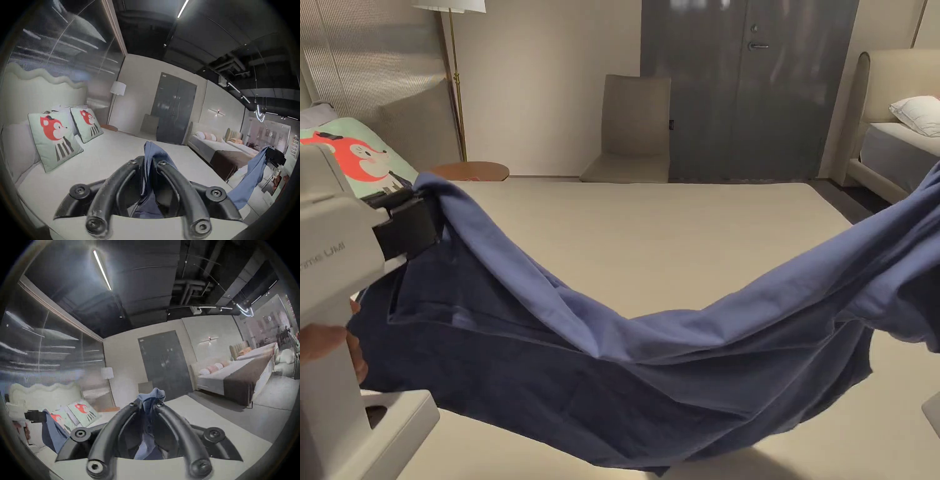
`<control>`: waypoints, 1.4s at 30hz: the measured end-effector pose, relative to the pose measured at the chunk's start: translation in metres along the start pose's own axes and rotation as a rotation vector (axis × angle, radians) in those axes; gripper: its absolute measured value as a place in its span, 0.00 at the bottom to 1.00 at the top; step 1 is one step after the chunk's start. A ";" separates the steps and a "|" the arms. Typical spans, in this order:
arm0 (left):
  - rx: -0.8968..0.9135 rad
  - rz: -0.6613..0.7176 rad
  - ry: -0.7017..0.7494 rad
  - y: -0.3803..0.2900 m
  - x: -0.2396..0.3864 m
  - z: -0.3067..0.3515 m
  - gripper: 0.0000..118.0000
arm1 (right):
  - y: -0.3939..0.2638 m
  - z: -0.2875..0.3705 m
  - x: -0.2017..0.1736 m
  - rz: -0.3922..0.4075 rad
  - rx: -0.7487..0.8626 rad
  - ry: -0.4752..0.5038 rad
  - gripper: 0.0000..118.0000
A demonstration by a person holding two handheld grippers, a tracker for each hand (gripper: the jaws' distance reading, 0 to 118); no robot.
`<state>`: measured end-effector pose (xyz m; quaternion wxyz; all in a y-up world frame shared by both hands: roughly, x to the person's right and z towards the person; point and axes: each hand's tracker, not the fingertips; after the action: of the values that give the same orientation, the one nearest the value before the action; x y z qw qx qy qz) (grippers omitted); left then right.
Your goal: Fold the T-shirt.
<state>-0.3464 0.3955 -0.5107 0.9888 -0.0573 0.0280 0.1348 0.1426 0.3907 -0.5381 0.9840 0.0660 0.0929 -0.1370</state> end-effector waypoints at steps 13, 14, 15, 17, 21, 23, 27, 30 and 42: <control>0.007 -0.011 -0.063 0.071 0.025 -0.130 0.06 | 0.052 -0.117 -0.005 0.033 0.056 -0.040 0.09; 0.013 -0.011 -0.066 0.077 0.028 -0.141 0.05 | 0.057 -0.128 -0.006 0.032 0.060 -0.044 0.09; 0.017 -0.011 -0.069 0.082 0.030 -0.150 0.06 | 0.062 -0.137 -0.006 0.030 0.067 -0.048 0.09; 0.032 -0.013 -0.076 0.096 0.034 -0.172 0.06 | 0.073 -0.158 -0.007 0.036 0.084 -0.048 0.09; 0.071 -0.009 -0.068 0.120 0.041 -0.207 0.06 | 0.091 -0.193 -0.009 0.046 0.131 -0.059 0.09; 0.082 -0.004 -0.066 0.129 0.044 -0.223 0.06 | 0.098 -0.210 -0.012 0.045 0.147 -0.050 0.09; 0.095 -0.001 -0.058 0.138 0.046 -0.247 0.06 | 0.104 -0.233 -0.015 0.050 0.159 -0.043 0.09; 0.097 -0.003 -0.050 0.132 0.044 -0.252 0.06 | 0.097 -0.244 -0.013 0.074 0.151 -0.055 0.09; -0.125 -0.007 0.012 0.021 0.018 -0.263 0.06 | -0.005 -0.232 0.017 0.056 -0.092 -0.074 0.09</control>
<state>-0.3449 0.3888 -0.7748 0.9836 -0.1198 0.0253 0.1327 0.1190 0.4174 -0.7675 0.9922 0.0181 0.0610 -0.1072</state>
